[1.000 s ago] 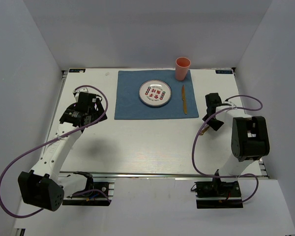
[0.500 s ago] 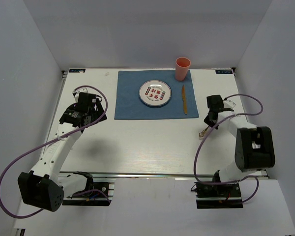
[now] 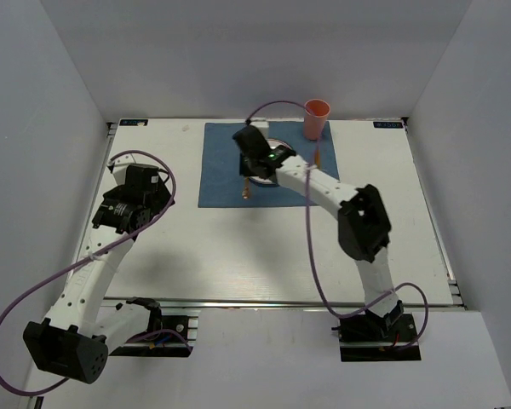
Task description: Set the dinner table for one person
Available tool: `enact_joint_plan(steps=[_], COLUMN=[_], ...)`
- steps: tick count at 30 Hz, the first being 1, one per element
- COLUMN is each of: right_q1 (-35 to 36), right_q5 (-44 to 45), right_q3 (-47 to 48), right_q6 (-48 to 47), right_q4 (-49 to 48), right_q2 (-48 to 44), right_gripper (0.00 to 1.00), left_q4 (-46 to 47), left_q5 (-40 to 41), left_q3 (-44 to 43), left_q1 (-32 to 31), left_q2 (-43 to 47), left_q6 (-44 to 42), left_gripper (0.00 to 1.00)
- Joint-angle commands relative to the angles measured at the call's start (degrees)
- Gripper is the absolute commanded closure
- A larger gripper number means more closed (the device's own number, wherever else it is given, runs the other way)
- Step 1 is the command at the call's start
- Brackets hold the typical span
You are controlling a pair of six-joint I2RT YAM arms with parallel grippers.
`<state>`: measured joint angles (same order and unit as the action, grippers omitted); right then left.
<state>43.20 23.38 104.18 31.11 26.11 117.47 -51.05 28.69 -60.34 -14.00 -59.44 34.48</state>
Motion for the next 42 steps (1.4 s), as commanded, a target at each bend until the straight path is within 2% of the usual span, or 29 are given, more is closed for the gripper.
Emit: enact_joint_plan(steps=[1,5,8,12,28,42], right_q1=[2.84,4.34,4.44,3.65,0.66,-0.22], right_q5=[-2.71,-7.55,-8.96,-11.16,-13.79,-14.24], right_q3=[12.75,22.62,26.41,26.25,30.38,30.64], right_q6=[2.1,2.29,2.99,3.6,6.24,9.4], right_q4=[6.5,4.06,2.29,-1.41,-4.84,-5.28], right_q2=[8.02,16.99,21.56,24.38,31.33,32.65], right_gripper=[1.0,1.0,1.0,1.0,1.0,1.0], left_q4=[-0.28,-0.19,-0.19,0.16,0.95,1.3], left_q5=[3.04,2.78,2.43,1.46,-0.91,-1.62], left_q3=[0.31,0.22,0.22,0.22,0.48,0.66], left_q1=[0.29,0.29,0.29,0.29,0.29,0.29], left_q2=[2.75,2.93,2.58,2.75,2.57,1.78], left_q6=[1.29,1.38,1.29,0.94,-0.11,-0.73], left_gripper=[0.02,0.02,0.02,0.02,0.02,0.02])
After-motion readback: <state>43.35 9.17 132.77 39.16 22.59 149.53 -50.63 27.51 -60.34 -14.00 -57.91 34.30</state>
